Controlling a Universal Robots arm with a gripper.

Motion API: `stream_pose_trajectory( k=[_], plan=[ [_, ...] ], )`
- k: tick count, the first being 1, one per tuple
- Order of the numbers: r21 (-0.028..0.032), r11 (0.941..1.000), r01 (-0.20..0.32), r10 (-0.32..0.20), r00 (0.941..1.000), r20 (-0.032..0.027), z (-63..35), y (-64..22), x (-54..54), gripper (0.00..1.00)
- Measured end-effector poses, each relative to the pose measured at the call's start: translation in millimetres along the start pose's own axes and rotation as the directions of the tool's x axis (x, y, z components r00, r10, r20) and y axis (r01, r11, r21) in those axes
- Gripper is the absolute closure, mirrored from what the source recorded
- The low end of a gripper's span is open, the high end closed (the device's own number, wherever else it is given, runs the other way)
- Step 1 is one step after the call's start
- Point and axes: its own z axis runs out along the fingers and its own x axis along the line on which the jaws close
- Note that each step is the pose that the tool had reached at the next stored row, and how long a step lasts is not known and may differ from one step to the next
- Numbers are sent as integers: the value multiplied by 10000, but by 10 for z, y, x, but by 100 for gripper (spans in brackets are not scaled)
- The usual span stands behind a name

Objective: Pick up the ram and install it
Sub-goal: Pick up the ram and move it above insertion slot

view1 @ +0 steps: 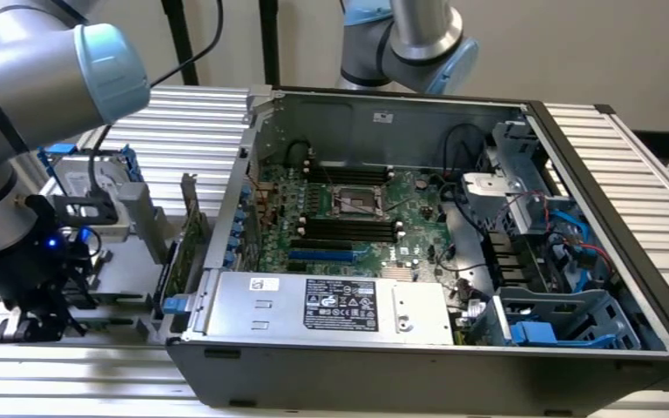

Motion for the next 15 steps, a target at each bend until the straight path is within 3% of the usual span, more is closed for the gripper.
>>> stream_pose_trajectory(
  k=[4, 8, 11, 15],
  plan=[
    [-2, 10000, 0, 0, 10000, -70, 69, -1, -15, 58],
    [-31, 10000, 1, -1, 9998, -178, 95, -2, -24, 58],
    [-64, 10000, -2, 0, 9996, -295, 97, -1, -26, 58],
    [-67, 10000, -2, 0, 9995, -317, 98, -1, -37, 58]
  ],
)
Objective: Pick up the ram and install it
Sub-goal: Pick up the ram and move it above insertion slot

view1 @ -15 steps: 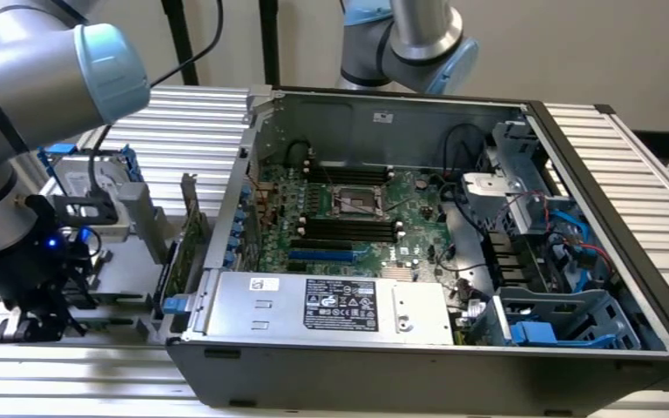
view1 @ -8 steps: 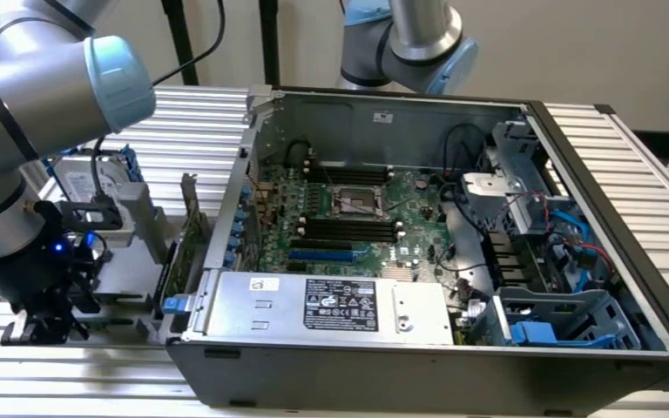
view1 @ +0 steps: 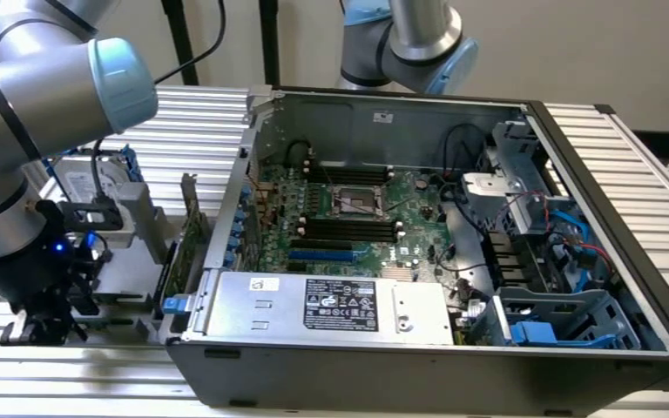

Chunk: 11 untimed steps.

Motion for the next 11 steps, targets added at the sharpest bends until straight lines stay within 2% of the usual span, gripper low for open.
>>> stream_pose_trajectory(
  k=[4, 5, 9, 10, 11],
  plan=[
    [0, 10000, -1, 1, 10000, -18, 2, -2, -22, 60],
    [0, 10000, 0, 0, 10000, -26, 3, -3, -29, 67],
    [0, 10000, 1, -1, 10000, -71, 11, -8, -57, 67],
    [1, 10000, 4, -4, 10000, -84, 13, -9, -58, 69],
    [0, 10000, 6, -6, 9999, -103, 13, -9, -57, 76]
  ],
)
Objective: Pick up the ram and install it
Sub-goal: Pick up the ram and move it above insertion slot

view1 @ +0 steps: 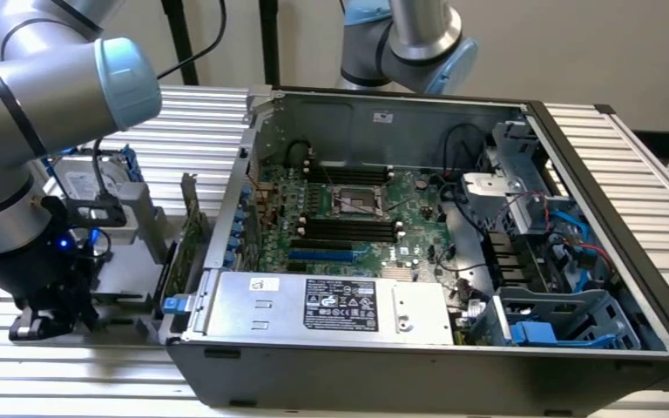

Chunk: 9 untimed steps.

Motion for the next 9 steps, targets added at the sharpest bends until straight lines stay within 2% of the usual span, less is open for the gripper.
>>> stream_pose_trajectory(
  k=[1, 2, 9],
  plan=[
    [-2, 10000, 0, 0, 10000, -8, 0, 1, 0, 76],
    [-3, 10000, -2, 2, 10000, -12, -1, 1, -1, 82],
    [-2, 10000, -2, 2, 10000, -13, -1, 1, -1, 86]
  ],
)
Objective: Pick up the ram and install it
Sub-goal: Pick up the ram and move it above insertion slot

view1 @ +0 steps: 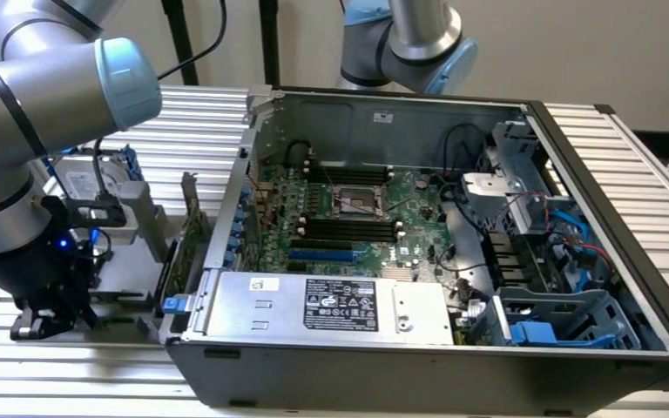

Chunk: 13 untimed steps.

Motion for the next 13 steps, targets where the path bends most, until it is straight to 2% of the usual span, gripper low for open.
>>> stream_pose_trajectory(
  k=[13],
  plan=[
    [-12, 9998, -204, 204, 9998, 0, 0, -2, 2, 86]
  ],
)
